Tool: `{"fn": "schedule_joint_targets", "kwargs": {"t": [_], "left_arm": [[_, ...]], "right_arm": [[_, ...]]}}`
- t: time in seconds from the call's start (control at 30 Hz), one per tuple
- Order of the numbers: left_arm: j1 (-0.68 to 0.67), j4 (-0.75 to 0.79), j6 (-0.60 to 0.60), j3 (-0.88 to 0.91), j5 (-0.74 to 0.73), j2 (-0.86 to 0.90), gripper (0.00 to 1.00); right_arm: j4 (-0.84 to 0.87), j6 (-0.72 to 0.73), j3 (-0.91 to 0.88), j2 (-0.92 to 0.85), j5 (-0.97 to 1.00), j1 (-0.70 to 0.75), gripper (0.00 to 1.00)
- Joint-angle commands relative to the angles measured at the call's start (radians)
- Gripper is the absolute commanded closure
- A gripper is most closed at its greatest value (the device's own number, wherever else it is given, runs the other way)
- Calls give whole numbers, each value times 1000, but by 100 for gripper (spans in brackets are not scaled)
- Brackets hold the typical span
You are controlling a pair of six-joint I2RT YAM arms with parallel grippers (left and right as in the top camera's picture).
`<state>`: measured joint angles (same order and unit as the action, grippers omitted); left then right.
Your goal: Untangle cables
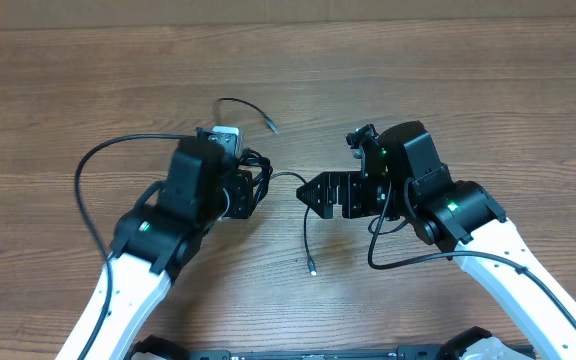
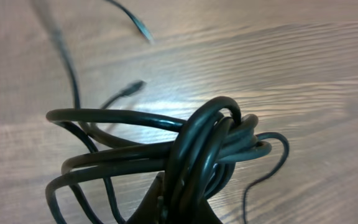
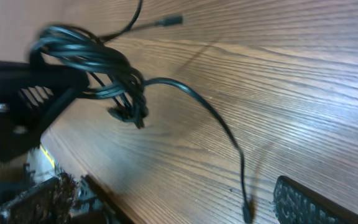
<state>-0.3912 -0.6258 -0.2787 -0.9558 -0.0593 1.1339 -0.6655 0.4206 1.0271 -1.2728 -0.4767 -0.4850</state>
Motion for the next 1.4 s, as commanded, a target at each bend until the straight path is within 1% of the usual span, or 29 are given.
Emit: {"fn": "schedule_joint_targets", "kwargs": {"t": [0.0,0.1,0.13,0.2,0.27,0.37,0.4,0.43,0.47,0.5,0.53,0.6,0.63,0.7,0.77,0.8,0.9,0.97,1.03,1.1,1.17,1.3,1.37], "left_arm": [[-2,26,124,-27,-39,-94,96],[-2,79,117,-27,-55,-160,96],[-2,95,91,-27,-56,-177,96],[-1,140,-83,-27,-58,-199,96],[-1,173,-187,-27,-103,-200,96],[-1,227,-273,-27,-224,-200,96],[-1,238,-307,-27,-253,-200,96],[-1,247,-337,-27,-286,-200,96],[-1,254,-358,-27,-314,-200,96],[-1,267,-375,-27,-362,-200,96],[-1,280,-388,-27,-408,-200,96],[-1,290,-399,-27,-466,-200,96],[-1,290,-399,-27,-493,-200,95],[-1,290,-402,-27,-500,-200,96],[-1,291,-403,-27,-510,-200,96],[-1,294,-416,-27,-512,-201,96],[-1,294,-449,-27,-522,-201,96],[-1,311,-470,-27,-558,-201,96],[-1,360,-493,-27,-629,-200,96],[-1,404,-501,-27,-681,-200,96],[-1,405,-515,-27,-710,-200,96],[-1,405,-523,-27,-719,-200,96],[-1,401,-523,-27,-698,-200,96]], "right_arm": [[9,-116,6,69,-110,4,0],[8,-193,6,110,-198,4,0],[8,-194,6,118,-207,4,1],[1,-193,6,145,-207,3,0],[-6,-193,6,145,-207,3,0],[10,-198,6,145,-253,3,2],[23,-234,6,145,-301,3,3],[48,-275,6,145,-375,3,5],[64,-285,6,145,-400,3,7],[85,-296,6,145,-416,3,15],[105,-296,6,145,-415,3,18],[137,-300,6,145,-415,4,19],[161,-299,6,145,-415,4,25],[181,-299,6,145,-415,4,32],[181,-299,6,145,-415,4,32],[181,-299,6,145,-410,4,28],[190,-299,6,145,-400,4,27],[194,-298,6,145,-397,4,26],[192,-294,6,145,-328,4,22],[195,-294,6,145,-315,4,20],[197,-292,6,145,-300,4,20],[197,-291,6,145,-291,4,19],[201,-289,6,145,-320,1,20]]}}
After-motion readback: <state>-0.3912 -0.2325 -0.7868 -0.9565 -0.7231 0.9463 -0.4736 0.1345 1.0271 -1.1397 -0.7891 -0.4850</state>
